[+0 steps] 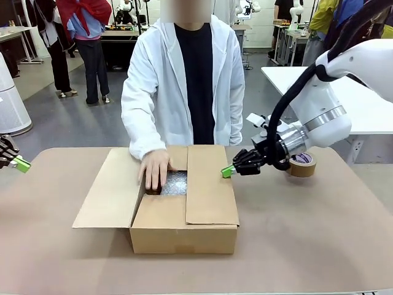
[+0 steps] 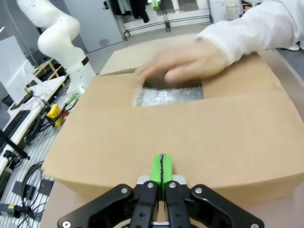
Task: Wrap the clocks to prevent damage.
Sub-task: Push the right (or left) flap of the Package Box to close it, then push the left (or right) flap of the Package Box to close it.
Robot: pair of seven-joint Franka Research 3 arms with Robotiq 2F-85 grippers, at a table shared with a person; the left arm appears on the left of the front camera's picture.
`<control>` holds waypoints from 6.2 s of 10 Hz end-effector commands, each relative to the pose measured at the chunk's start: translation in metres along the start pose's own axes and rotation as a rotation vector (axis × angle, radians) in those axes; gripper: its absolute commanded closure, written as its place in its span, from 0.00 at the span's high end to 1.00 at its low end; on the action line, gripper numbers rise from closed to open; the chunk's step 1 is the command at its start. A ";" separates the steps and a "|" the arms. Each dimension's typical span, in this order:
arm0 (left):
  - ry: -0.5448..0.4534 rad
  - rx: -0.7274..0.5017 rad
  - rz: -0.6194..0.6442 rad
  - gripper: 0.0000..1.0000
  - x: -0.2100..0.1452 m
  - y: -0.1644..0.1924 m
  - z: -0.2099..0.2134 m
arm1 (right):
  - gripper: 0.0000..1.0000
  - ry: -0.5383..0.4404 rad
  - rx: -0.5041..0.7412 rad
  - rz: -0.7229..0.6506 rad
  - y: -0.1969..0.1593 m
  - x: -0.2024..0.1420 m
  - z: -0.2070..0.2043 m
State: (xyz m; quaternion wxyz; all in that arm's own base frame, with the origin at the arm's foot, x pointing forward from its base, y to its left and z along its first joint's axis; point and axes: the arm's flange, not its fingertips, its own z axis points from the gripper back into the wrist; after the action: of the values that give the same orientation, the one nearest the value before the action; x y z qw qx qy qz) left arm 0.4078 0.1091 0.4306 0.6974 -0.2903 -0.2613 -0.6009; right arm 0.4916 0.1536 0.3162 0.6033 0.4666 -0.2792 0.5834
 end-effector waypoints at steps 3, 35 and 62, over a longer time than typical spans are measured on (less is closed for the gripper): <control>-0.010 0.003 -0.005 0.01 0.000 0.000 0.001 | 0.01 -0.015 -0.025 -0.006 -0.004 0.004 -0.013; -0.481 -0.309 -0.079 0.01 0.074 0.011 -0.177 | 0.01 -0.015 -0.025 -0.006 -0.004 0.004 -0.013; -0.416 -0.321 -0.019 0.01 0.100 0.055 -0.286 | 0.01 -0.015 -0.025 -0.006 -0.004 0.004 -0.013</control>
State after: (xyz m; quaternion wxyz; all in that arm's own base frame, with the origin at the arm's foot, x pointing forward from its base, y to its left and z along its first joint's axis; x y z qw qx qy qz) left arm 0.4821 -0.1592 0.3002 0.5665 -0.5136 -0.3014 -0.5696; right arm 0.4922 0.1619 0.3182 0.6017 0.4698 -0.2861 0.5791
